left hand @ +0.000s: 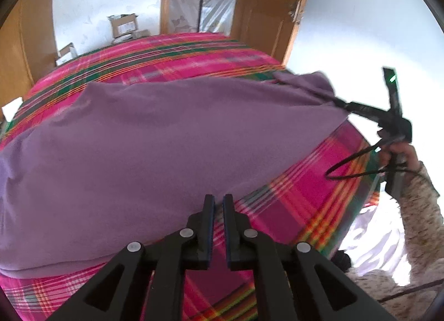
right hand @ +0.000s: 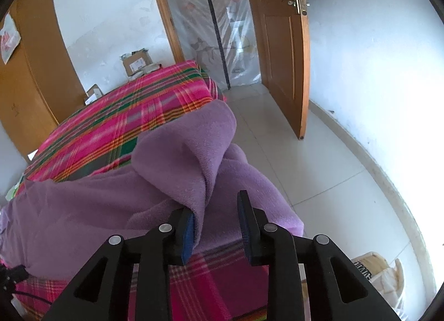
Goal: Fold clothes
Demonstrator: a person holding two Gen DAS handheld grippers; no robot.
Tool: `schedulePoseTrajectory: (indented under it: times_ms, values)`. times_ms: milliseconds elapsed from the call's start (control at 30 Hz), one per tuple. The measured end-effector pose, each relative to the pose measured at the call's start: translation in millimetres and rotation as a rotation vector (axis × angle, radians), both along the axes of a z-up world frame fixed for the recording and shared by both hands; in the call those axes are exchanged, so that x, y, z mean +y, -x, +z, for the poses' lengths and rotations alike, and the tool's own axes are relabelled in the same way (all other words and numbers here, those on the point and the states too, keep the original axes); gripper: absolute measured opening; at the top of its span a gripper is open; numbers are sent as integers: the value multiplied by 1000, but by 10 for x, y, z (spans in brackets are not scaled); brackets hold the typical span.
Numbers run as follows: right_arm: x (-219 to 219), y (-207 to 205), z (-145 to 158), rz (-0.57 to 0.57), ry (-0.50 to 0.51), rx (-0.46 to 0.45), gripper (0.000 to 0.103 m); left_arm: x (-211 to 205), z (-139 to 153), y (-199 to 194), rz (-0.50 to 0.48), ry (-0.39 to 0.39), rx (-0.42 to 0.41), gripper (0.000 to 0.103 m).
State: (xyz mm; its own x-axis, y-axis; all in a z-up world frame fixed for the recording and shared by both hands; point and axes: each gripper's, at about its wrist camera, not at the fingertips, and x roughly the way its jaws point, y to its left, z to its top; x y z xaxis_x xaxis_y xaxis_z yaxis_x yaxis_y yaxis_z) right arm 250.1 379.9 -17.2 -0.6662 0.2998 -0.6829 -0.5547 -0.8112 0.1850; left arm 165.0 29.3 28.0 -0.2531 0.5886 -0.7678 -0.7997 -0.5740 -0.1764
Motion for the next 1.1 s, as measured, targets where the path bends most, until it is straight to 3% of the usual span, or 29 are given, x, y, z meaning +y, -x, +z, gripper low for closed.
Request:
schedulePoseTrajectory:
  times_ms: [167,267,433,700,933,1100]
  values:
    - [-55,-37,53,44,-46,-36,33,55,136,58,-19,-51,-25,7]
    - [-88,-74,99,59,-80,-49,36,147,156,134,-14,-39,-22,7]
    - [-278,-87,241,122,-221,-32,36,303,167,259,-23,-33,-39,8]
    - [-444,290,382,256,-300,-37,36,618,143,462,-46,2,-63,13]
    - [-589,771,256,356,-334,-131,36,892,163,605,-70,23,-76,13]
    - [-569,1012,88,348,-369,-232,36,1059,173,690,-89,35,-78,14]
